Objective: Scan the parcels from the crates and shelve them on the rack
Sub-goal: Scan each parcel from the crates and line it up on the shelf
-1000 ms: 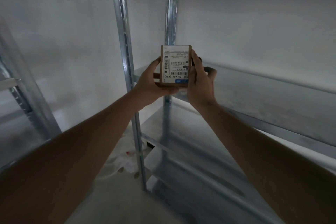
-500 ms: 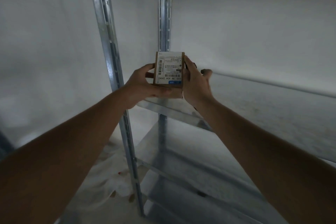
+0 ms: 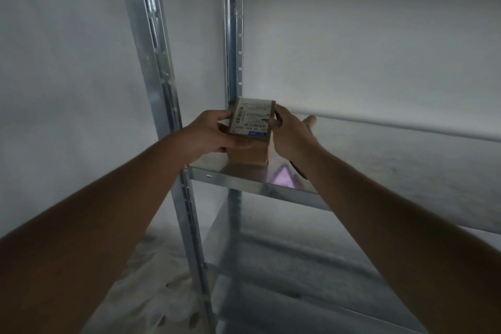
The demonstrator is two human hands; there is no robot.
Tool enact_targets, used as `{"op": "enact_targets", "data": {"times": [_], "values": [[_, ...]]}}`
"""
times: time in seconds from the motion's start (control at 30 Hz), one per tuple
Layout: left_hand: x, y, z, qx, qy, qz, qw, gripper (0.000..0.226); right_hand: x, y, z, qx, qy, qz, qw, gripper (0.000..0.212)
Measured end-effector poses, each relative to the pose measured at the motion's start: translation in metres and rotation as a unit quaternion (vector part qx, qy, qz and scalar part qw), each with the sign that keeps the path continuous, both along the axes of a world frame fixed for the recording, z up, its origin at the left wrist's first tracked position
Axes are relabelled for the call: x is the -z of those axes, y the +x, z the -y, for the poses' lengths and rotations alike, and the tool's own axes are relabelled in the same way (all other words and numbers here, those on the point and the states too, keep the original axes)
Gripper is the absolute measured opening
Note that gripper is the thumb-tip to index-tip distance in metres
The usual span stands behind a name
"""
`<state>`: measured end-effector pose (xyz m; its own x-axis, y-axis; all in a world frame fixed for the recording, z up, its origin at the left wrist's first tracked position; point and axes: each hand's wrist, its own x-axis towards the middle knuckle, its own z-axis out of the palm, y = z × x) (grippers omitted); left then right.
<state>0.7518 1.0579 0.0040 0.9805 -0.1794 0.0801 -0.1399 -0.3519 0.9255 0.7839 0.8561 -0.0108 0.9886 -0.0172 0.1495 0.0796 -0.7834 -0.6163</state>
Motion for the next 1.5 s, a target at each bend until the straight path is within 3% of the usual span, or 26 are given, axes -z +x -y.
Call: {"op": "enact_targets", "data": {"times": [0.2, 0.33, 0.57, 0.7, 0.87, 1.0, 1.1, 1.23, 1.37, 1.5], "values": [[0.005, 0.019, -0.008, 0.062, 0.011, -0.009, 0.998, 0.073, 0.003, 0.009, -0.008, 0.064, 0.007, -0.053, 0.997, 0.057], [0.008, 0.029, -0.005, 0.097, 0.041, 0.006, 0.994, 0.071, 0.004, 0.018, -0.006, 0.101, -0.007, -0.063, 0.993, 0.052], [0.005, 0.035, 0.002, 0.103, 0.068, 0.007, 0.992, 0.061, 0.006, 0.02, -0.006, 0.1, -0.059, -0.05, 0.992, 0.045], [0.005, 0.037, 0.003, 0.098, 0.072, -0.007, 0.993, 0.059, 0.009, 0.026, -0.009, 0.102, -0.037, -0.042, 0.993, 0.045], [0.003, 0.037, 0.003, 0.101, 0.092, -0.012, 0.991, 0.061, 0.008, 0.025, -0.008, 0.11, -0.016, -0.049, 0.993, 0.051], [-0.004, 0.033, 0.003, 0.107, 0.148, 0.034, 0.983, 0.076, 0.001, 0.01, -0.002, 0.134, 0.002, -0.046, 0.99, 0.057], [-0.016, 0.027, 0.011, 0.082, 0.232, 0.097, 0.964, 0.087, -0.003, 0.001, 0.01, 0.144, -0.014, -0.027, 0.989, 0.049], [-0.03, 0.019, 0.032, 0.075, 0.334, 0.196, 0.919, 0.073, -0.008, -0.021, 0.031, 0.148, -0.082, 0.005, 0.986, 0.037], [-0.033, 0.01, 0.063, 0.113, 0.381, 0.22, 0.891, 0.058, -0.013, -0.06, 0.062, 0.201, -0.151, -0.005, 0.968, 0.036], [-0.028, -0.005, 0.107, 0.154, 0.389, 0.252, 0.872, 0.059, -0.02, -0.107, 0.102, 0.258, -0.203, -0.038, 0.944, 0.041]]}}
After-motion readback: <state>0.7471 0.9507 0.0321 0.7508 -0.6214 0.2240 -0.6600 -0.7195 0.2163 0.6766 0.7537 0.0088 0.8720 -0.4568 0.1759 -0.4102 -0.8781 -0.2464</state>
